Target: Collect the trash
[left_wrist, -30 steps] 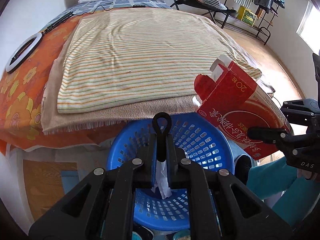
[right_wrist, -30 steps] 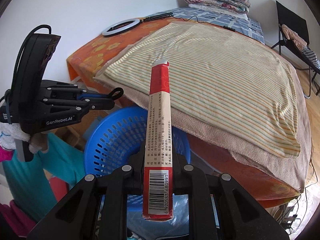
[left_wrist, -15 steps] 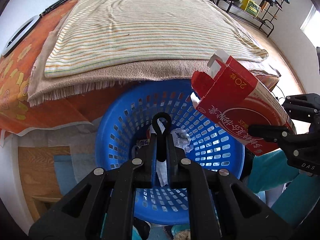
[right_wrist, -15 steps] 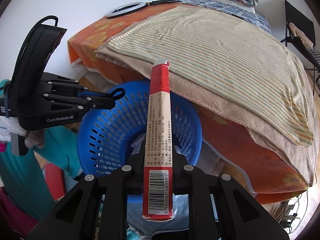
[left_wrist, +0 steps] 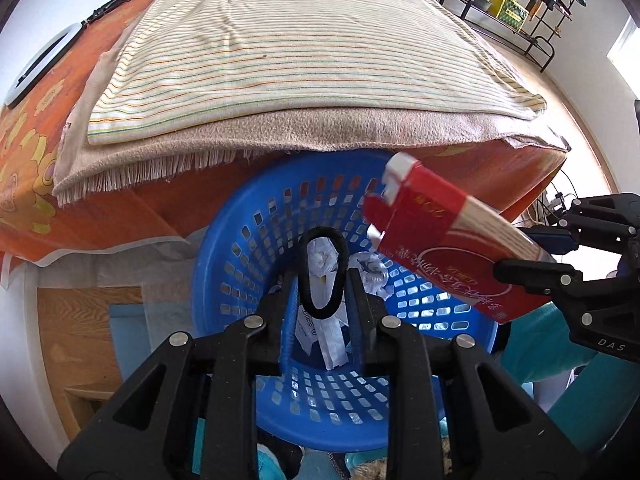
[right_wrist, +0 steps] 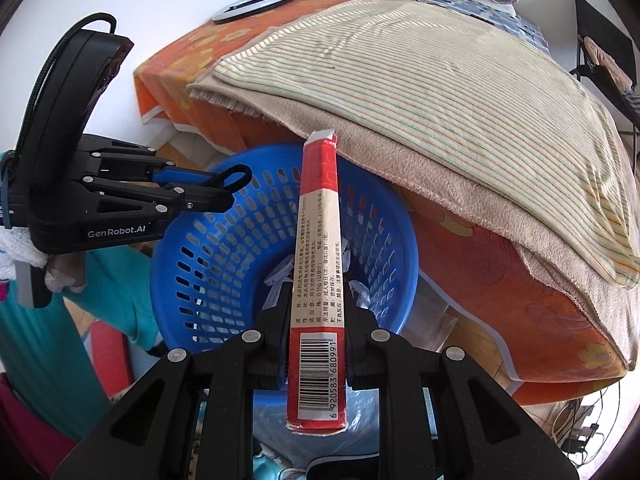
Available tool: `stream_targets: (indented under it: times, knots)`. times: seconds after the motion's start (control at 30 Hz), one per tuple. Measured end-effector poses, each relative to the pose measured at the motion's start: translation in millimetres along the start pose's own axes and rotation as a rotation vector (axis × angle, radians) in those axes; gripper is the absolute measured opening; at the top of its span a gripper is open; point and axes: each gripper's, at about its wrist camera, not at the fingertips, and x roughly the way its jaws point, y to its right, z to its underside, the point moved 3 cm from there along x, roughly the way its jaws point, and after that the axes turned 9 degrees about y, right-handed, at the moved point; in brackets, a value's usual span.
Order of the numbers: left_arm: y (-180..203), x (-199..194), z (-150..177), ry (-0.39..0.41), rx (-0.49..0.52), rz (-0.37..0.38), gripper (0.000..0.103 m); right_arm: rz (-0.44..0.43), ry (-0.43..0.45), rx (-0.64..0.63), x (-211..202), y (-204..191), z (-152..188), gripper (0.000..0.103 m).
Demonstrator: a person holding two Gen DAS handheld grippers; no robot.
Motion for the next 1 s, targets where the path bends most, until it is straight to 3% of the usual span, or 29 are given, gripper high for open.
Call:
stream_targets:
  times: [0.1,0.17,0.23,0.37,0.5,0.73,1.0]
  knots:
    - [0.0,0.7,-0.6,-0.002,0.001,-0.005,0.023,0.001,0.002,-0.001,0.6,0.0,-1.5,0.019]
    - [-0.8,1.4,-0.7,-0.004,-0.003,-0.009,0.039,0.008,0.002,-0.006,0.8,-0.2,-1.7,0.022]
    - [-1.3,0.9,-1.2,0.002,-0.005,-0.013,0.046,0.016,0.002,-0.010,0.9,-0.8,-1.8,0.035]
    - [-2.1,1.3,-1.3,0.001,-0.010,-0.020,0.046,0.025,0.007,-0.016,0.0,-1.9,-2.4,0.041]
    - [-2.4,1.0,-1.8,0.003,-0.016,-0.022,0.056,0.038,0.004,-0.018,1.6,-2.2,-2.9,0.053]
    - [-3.7,-1.2,-3.5,0.008,-0.025,-0.029,0.064,0.057,0.011,-0.010,-1.6,0.7,-3.0,0.065]
    - [-5.6,-3.0,-8.4,0.014,-0.038,-0.036,0.069,0.096,0.019,-0.008,-5.6,3.4,-5.7,0.071]
